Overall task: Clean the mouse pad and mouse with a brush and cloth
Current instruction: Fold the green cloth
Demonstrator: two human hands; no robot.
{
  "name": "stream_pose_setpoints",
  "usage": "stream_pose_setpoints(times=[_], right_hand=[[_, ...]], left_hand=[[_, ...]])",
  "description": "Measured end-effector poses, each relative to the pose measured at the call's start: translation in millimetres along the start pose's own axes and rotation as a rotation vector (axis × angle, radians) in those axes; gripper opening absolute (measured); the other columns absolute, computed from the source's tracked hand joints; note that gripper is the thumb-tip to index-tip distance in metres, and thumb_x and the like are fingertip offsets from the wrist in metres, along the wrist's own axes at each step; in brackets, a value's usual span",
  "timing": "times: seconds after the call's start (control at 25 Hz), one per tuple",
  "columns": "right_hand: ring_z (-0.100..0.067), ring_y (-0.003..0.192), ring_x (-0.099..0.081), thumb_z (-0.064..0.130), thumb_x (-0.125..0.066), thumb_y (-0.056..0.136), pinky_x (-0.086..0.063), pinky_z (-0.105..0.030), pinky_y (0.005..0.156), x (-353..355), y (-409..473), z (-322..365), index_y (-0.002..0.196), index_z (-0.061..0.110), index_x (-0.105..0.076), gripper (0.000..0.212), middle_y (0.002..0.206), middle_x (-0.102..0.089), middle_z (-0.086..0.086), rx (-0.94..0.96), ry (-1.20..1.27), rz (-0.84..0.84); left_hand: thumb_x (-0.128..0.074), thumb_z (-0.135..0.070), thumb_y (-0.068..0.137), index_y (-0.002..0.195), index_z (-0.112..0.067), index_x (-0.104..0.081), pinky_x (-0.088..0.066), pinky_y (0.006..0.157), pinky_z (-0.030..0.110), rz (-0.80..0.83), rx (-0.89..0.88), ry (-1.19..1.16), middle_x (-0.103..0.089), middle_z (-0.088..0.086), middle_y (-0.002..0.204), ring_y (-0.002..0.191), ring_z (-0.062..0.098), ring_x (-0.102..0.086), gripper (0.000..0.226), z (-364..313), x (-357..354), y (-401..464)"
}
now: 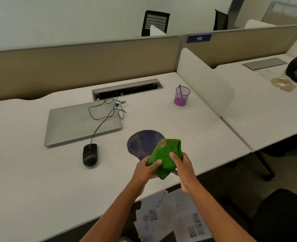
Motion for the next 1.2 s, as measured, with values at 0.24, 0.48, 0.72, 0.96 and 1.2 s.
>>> stream_pose_setpoints(times=[0.24,0.48,0.72,0.96,1.2], right_hand=[[-0.020,0.098,-0.068,0.032,-0.072,0.089,-0.057,-0.029,0.066,18,34,28,0.106,0.021,-0.062,0.022,0.108,-0.069,-0.003,0.075,-0.097,-0.173],[-0.025,0.097,-0.070,0.026,-0.066,0.093,-0.061,-0.040,0.077,44,78,50,0.110,0.015,-0.066,0.020,0.104,-0.072,-0.009,0.062,-0.095,-0.174],[-0.025,0.091,-0.069,0.024,-0.064,0.095,-0.057,-0.031,0.058,80,157,84,0.112,0.015,-0.062,0.020,0.104,-0.070,-0.009,0.030,-0.137,-0.139],[-0.021,0.083,-0.070,0.023,-0.070,0.090,-0.054,-0.029,0.052,135,260,107,0.112,0.012,-0.061,0.026,0.098,-0.070,-0.010,-0.016,-0.199,-0.094],[-0.026,0.096,-0.070,0.018,-0.069,0.091,-0.061,-0.042,0.073,171,325,107,0.119,0.011,-0.056,0.032,0.110,-0.070,-0.012,0.022,-0.287,-0.066]], left_hand=[[-0.092,-0.038,0.072,0.129,-0.026,-0.059,-0.062,0.084,0.038,0.124,-0.009,0.091,-0.072,0.001,0.119,0.105,0.019,-0.073,0.067,-12,0,50],[-0.085,-0.021,0.078,0.129,-0.022,-0.058,-0.059,0.095,0.037,0.076,-0.160,0.259,-0.072,-0.004,0.114,0.106,0.012,-0.070,0.058,-26,-40,89],[-0.067,-0.012,0.077,0.124,-0.032,-0.063,-0.049,0.077,0.019,-0.211,-0.382,0.617,-0.064,-0.019,0.101,0.092,0.004,-0.062,0.052,-61,-77,147],[-0.073,0.015,0.066,0.132,-0.020,-0.069,-0.046,0.072,0.039,-0.446,-0.703,1.278,-0.062,0.004,0.100,0.087,0.027,-0.057,0.075,-76,-106,215],[-0.045,0.008,0.071,0.136,-0.017,-0.064,-0.048,0.089,0.045,-0.386,-0.762,1.636,-0.063,0.007,0.115,0.111,0.028,-0.047,0.071,-81,-135,263]])
Point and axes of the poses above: each hand's wrist, its own y-axis towards the middle knuckle, its own x-axis out of the back of the hand, z = x × y, the point moved 2 cm from there along y, towards the middle knuckle
